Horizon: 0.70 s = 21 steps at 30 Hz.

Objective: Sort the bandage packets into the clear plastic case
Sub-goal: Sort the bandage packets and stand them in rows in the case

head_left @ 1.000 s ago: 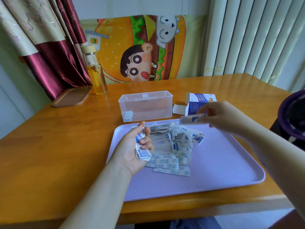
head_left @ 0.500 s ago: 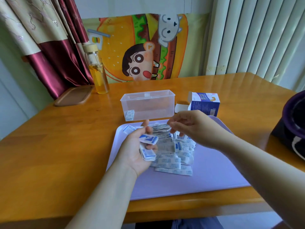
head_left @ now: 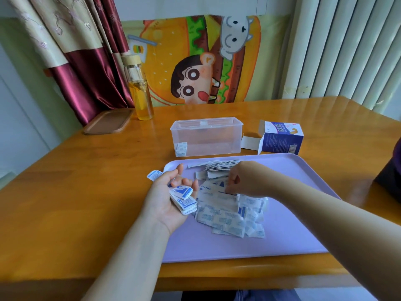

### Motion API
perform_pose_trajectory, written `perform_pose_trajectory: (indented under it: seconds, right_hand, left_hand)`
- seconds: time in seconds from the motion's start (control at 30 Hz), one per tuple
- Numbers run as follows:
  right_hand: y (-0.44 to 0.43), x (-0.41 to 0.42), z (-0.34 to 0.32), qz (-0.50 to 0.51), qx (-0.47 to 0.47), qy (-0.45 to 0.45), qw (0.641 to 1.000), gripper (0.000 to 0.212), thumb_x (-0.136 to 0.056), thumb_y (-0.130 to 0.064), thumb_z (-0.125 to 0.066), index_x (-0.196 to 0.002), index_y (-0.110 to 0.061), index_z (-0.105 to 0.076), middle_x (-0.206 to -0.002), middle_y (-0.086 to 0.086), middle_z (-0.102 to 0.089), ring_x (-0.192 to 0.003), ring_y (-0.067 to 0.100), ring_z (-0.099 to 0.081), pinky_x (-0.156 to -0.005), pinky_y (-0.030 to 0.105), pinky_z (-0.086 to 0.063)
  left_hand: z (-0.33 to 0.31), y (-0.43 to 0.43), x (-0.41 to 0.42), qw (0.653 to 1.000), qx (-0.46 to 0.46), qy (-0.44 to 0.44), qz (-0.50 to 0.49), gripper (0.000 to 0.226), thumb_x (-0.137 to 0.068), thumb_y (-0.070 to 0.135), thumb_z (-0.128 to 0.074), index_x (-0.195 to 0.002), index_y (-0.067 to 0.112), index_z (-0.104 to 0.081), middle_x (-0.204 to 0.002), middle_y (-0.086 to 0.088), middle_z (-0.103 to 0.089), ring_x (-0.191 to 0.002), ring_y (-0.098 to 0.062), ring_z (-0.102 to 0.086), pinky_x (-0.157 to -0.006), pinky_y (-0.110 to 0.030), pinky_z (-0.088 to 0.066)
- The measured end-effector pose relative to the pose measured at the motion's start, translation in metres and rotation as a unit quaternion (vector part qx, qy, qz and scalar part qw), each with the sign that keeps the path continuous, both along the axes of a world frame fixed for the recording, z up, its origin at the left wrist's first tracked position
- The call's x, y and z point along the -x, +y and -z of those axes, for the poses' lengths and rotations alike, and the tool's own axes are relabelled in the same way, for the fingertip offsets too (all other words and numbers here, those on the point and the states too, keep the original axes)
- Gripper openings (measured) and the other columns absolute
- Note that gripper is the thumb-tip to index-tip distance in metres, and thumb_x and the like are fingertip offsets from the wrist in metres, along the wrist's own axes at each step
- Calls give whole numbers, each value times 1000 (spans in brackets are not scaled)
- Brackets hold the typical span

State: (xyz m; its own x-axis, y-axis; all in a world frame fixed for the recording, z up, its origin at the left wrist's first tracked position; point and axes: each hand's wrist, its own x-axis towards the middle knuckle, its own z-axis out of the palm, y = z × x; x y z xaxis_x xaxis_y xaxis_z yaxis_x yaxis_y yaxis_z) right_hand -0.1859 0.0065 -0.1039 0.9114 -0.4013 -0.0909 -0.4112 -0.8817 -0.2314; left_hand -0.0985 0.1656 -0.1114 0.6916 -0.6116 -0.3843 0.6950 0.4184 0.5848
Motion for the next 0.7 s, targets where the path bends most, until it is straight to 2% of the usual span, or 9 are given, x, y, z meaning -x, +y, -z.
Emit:
perform_pose_trajectory:
  seconds: [0.13,0.23,0.3,0.43,0.53,0.63,0.7]
  right_hand:
    - [4,-4,2,9,0,29,1000,38,-79,-43,-66,-90,-7,-70,-94,10,-69,-80,24,-60,-72,33,-50]
    - [13,-5,3,-2,27,50,998,48,-73,-51,-70,-95,-8,-68,-94,7,-67,-79,22,-58,-71,33,-50]
    - [19,-5,1,-14,29,67,997,48,-73,-49,-71,-100,-10,-66,-94,4,-65,-82,22,-57,-72,34,-49]
    - [24,-8,-3,-27,10,90,996,42,-80,-41,-69,-104,-7,-63,-90,3,-57,-74,20,-51,-63,28,-41]
    - [22,-8,-5,-15,-12,56,998,32,-84,-31,-65,-103,-5,-65,-92,10,-62,-69,20,-50,-57,25,-39]
    - [13,-3,-9,8,-30,-12,999,25,-85,-28,-65,-98,-7,-68,-86,8,-64,-67,16,-48,-54,23,-35]
    - [5,2,-14,22,-84,-60,994,22,-85,-31,-66,-88,-9,-70,-75,2,-66,-60,12,-49,-53,22,-35]
  left_hand:
    - [4,3,-3,1000,-1,7,-3,16,-95,13,-48,-94,7,-63,-48,6,-35,-51,-8,-43,-71,-31,-51]
    - [6,3,-2,1000,4,21,1,15,-94,12,-48,-97,8,-62,-48,6,-35,-50,-8,-43,-73,-31,-52]
    - [7,3,-1,1000,3,25,3,15,-94,13,-48,-97,8,-62,-48,6,-35,-51,-8,-44,-78,-32,-52]
    - [10,5,0,1000,-12,23,7,14,-95,13,-47,-95,12,-61,-48,7,-35,-54,-9,-44,-92,-40,-48]
    - [12,7,0,999,-21,24,12,13,-95,14,-47,-96,14,-60,-47,7,-36,-56,-9,-43,-99,-47,-44]
    - [12,8,-4,1000,-15,26,8,13,-94,13,-47,-95,13,-60,-48,7,-36,-53,-9,-41,-91,-43,-49]
    - [11,6,-8,1000,-16,23,9,13,-94,14,-47,-93,13,-59,-49,7,-35,-46,-7,-37,-71,-30,-53]
